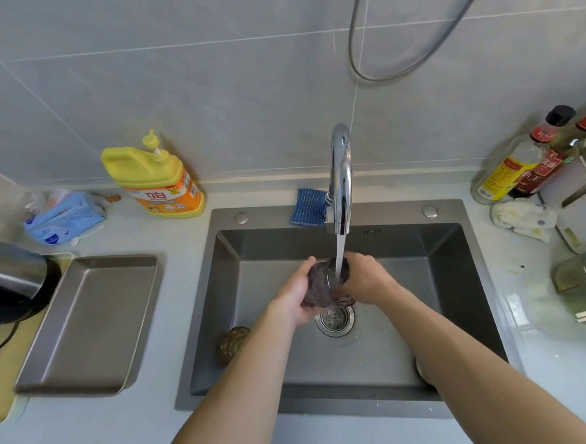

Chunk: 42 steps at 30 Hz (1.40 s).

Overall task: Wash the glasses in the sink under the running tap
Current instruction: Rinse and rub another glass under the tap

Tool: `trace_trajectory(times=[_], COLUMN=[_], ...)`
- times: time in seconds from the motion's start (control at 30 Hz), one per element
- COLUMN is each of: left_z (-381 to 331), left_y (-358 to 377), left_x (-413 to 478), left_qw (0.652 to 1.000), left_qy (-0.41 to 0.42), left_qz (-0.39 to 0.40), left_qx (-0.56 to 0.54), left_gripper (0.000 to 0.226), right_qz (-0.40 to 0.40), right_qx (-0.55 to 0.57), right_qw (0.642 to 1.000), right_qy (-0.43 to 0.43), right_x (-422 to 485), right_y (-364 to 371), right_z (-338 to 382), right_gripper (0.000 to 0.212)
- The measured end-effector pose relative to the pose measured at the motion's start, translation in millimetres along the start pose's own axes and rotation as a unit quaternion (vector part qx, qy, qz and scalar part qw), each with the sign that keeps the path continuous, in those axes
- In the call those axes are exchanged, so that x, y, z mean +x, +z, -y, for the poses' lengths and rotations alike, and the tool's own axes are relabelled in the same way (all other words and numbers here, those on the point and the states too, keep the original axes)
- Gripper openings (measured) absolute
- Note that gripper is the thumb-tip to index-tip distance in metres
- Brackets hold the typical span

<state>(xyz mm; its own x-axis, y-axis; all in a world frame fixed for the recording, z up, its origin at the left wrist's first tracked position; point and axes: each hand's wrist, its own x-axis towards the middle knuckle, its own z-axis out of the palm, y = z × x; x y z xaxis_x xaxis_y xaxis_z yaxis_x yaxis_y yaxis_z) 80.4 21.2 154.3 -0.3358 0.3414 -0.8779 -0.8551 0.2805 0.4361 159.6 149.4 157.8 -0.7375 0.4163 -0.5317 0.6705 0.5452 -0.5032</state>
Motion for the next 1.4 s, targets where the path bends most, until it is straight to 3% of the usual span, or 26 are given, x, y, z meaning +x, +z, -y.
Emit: trace_trajectory(times=[0.03,0.1,0.2,0.23,0.27,0.3,0.33,0.37,0.4,0.43,0.47,0.53,0.57,0.63,0.7,0.77,0.83,0.9,0.97,1.03,1.13,1.23,1.3,1.4], left_z=[2.3,5.2,4.4,4.0,3.2,3.4,3.5,3.6,3.0,2.8,3.0,6.7,8.3,8.8,9.7,8.8,6.5,1.8,1.9,5.0,10.4,11.2,11.2,13.9], left_y=[1.5,2.2,0.8,1.1,2.2,2.2,2.2,2.1,1.3,0.5,-0.6,-0.9,-0.6,-0.2,-0.5,-1.6,-3.4,-4.3,-3.8,-2.2,0.2,3.0,4.9,8.9], left_x=[0.5,2.8,3.7,4.3,3.2,5.1,5.5,6.0,4.6,6.5,9.1,9.6,8.9,6.8,6.7,5.9,8.5,9.2,11.1,9.4,10.5,11.9,18.3,18.2], left_qw=[1.000,1.000,0.997,0.996,0.995,0.995,0.994,0.994,0.994,0.994,0.995,0.996,0.996,0.996,0.994,0.990,0.989,0.992,0.996,0.997,0.996,0.993,0.994,0.995], left_qy=[-0.008,-0.002,0.022,0.032,0.043,0.046,0.047,0.044,0.045,0.041,0.033,0.008,0.000,0.001,0.024,0.049,0.063,0.053,0.016,-0.014,-0.014,-0.014,-0.022,-0.047], left_qz=[0.002,-0.016,-0.010,-0.003,0.003,0.007,0.006,0.003,-0.009,-0.022,-0.034,-0.036,-0.040,-0.041,-0.032,-0.021,-0.014,-0.030,-0.032,-0.010,0.005,-0.005,-0.011,0.012], left_qx=[0.006,-0.012,-0.066,-0.078,-0.089,-0.093,-0.098,-0.098,-0.097,-0.095,-0.090,-0.078,-0.076,-0.079,-0.104,-0.134,-0.136,-0.107,-0.079,-0.072,-0.089,-0.119,-0.107,-0.091], left_gripper=[0.048,0.052,0.055,0.055,0.055,0.056,0.056,0.056,0.054,0.053,0.053,0.058,0.059,0.058,0.056,0.054,0.053,0.053,0.057,0.056,0.050,0.051,0.053,0.045], right_qz=[-0.049,-0.095,-0.033,0.022,0.097,0.167,0.211,0.216,0.183,0.119,0.038,-0.082,-0.118,-0.118,-0.046,0.056,0.122,0.101,-0.003,-0.091,-0.120,-0.073,-0.028,-0.004], right_qx=[-0.067,-0.091,0.108,0.227,0.352,0.441,0.467,0.434,0.340,0.203,0.058,-0.108,-0.102,-0.006,0.137,0.312,0.390,0.303,0.128,-0.003,-0.061,-0.073,0.022,0.183], right_qw=[0.996,0.991,0.993,0.971,0.926,0.874,0.852,0.870,0.920,0.971,0.998,0.991,0.987,0.993,0.988,0.941,0.903,0.942,0.992,0.994,0.986,0.990,0.998,0.983], right_qy=[-0.016,-0.013,0.040,0.070,0.096,0.113,0.112,0.097,0.071,0.042,0.011,-0.020,-0.026,0.005,0.059,0.118,0.136,0.099,0.016,-0.061,-0.097,-0.097,-0.057,-0.032], right_x=[1.6,2.2,3.0,1.2,-2.0,-5.4,-5.9,-5.0,-2.5,-1.1,2.0,1.3,-0.3,-2.1,-2.4,-6.9,-9.8,-4.6,1.1,3.0,-3.9,-13.0,-15.6,-16.9], right_y=[1.3,3.6,6.7,8.1,8.8,8.1,8.6,9.0,8.4,6.9,6.5,2.9,2.6,3.0,7.0,9.2,6.8,3.2,1.4,3.3,-3.6,-3.2,0.8,3.3], right_z=[1.4,1.7,-7.6,-9.3,-9.9,-9.5,-9.7,-9.3,-8.5,-6.5,-6.7,-2.6,-2.0,-5.0,-7.0,-7.6,-10.2,-15.3,-16.8,-15.3,-13.2,-15.2,-18.4,-25.4], right_gripper=[0.031,0.029,0.034,0.032,0.030,0.028,0.026,0.023,0.019,0.019,0.022,0.031,0.037,0.044,0.046,0.039,0.026,0.013,0.015,0.019,0.026,0.039,0.049,0.031])
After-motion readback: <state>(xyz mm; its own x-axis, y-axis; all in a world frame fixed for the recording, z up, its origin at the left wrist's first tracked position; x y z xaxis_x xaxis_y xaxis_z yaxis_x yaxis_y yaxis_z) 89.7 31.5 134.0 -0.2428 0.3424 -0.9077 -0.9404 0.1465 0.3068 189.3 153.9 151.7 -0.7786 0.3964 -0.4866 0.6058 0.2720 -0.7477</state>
